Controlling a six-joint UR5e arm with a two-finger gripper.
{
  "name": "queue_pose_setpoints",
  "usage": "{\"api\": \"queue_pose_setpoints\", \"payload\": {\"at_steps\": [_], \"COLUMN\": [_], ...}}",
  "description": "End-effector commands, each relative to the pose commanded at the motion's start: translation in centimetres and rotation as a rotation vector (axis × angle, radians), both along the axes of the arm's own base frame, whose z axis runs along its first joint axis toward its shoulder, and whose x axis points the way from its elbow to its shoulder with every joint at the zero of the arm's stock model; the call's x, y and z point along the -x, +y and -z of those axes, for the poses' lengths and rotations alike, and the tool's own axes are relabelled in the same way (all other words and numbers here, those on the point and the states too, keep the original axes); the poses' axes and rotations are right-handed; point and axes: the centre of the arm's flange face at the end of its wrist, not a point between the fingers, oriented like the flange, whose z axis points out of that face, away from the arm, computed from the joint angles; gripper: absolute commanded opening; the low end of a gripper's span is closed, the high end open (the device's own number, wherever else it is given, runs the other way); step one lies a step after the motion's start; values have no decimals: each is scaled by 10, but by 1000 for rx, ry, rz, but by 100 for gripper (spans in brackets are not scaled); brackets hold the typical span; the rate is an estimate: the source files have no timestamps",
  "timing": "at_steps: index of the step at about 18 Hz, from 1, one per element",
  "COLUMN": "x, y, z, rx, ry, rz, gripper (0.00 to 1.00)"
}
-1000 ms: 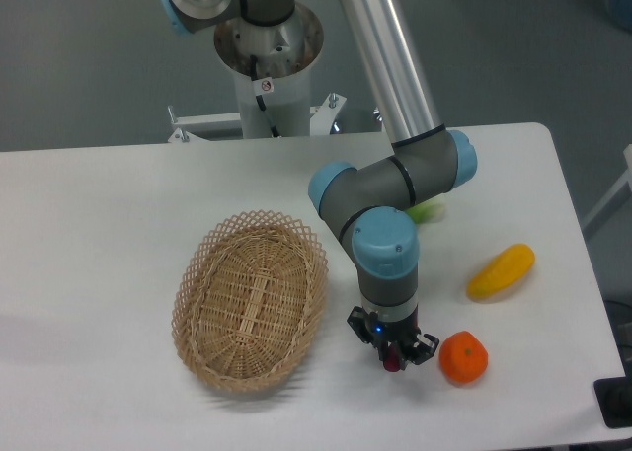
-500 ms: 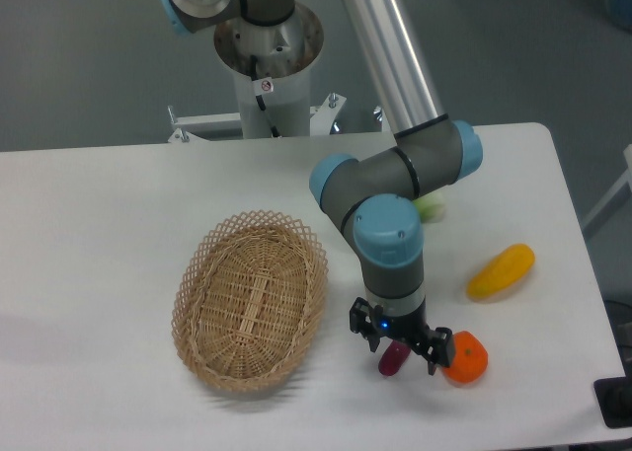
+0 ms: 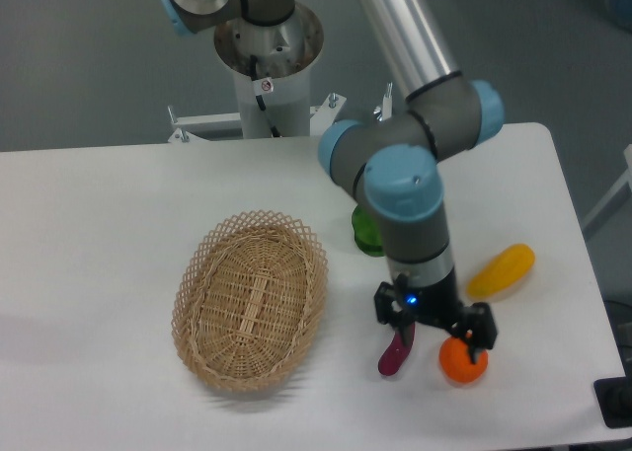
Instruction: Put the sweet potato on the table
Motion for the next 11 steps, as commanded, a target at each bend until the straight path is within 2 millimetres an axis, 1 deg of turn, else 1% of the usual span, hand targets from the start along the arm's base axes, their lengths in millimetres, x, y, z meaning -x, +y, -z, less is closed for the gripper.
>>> {"api": "queue_pose_setpoints", "payload": {"at_steps": [1, 2, 3, 5, 7, 8, 10, 11], "x": [2, 6, 9, 18, 25, 29, 32, 34], "y": [-12, -29, -42, -68, -88, -95, -102, -111], "z": [-12, -28, -37, -49, -51, -49, -47, -50], "rx": [26, 83, 120, 174, 222, 245, 266, 266], "ry": [3, 3, -1, -31, -66, -76, -86, -91], "rz": [21, 86, 120, 153, 202, 232, 261, 254], "gripper": [100, 100, 100, 100, 100, 100, 100, 100]}}
